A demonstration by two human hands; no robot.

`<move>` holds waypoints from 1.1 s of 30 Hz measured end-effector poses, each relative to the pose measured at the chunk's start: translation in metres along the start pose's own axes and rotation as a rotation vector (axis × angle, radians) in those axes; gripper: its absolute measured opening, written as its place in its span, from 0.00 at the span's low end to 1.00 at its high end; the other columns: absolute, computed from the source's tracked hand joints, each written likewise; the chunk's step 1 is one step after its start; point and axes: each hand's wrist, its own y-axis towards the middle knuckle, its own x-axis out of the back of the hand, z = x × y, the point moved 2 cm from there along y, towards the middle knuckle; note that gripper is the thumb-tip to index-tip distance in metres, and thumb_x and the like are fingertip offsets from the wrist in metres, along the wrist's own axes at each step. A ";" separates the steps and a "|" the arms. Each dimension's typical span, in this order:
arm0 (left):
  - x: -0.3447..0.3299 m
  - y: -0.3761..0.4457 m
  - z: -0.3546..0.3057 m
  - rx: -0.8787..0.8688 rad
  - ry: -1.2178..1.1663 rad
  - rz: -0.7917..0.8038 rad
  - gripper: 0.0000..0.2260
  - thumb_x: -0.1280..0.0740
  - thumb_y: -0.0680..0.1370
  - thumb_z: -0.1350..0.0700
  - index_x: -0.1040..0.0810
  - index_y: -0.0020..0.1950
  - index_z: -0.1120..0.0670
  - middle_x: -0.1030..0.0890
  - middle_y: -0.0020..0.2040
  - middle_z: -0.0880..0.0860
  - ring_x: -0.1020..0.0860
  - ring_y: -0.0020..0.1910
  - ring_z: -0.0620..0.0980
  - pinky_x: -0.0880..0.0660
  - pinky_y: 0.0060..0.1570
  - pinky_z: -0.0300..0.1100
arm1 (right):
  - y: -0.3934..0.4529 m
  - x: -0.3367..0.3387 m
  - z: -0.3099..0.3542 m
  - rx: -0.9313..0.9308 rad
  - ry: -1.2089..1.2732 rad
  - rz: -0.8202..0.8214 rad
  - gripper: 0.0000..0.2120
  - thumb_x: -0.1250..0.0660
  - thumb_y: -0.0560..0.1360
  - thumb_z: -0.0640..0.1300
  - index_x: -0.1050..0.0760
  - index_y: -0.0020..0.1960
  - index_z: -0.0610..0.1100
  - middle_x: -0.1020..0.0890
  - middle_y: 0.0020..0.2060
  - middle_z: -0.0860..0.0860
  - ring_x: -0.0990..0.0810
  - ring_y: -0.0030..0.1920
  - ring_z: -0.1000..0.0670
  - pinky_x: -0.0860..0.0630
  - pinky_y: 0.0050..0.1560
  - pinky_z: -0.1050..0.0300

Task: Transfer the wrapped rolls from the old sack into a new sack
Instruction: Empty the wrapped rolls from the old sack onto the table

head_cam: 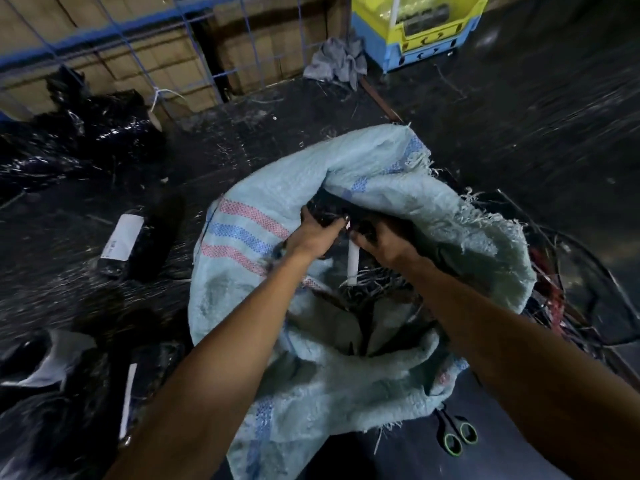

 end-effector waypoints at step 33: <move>-0.007 -0.158 0.157 0.184 -0.267 0.053 0.41 0.46 0.72 0.26 0.39 0.79 0.48 0.37 0.78 0.56 0.36 0.75 0.58 0.39 0.74 0.53 | -0.102 0.034 0.118 0.020 0.130 0.072 0.34 0.22 0.65 0.52 0.38 0.63 0.56 0.26 0.60 0.47 0.24 0.56 0.45 0.26 0.57 0.48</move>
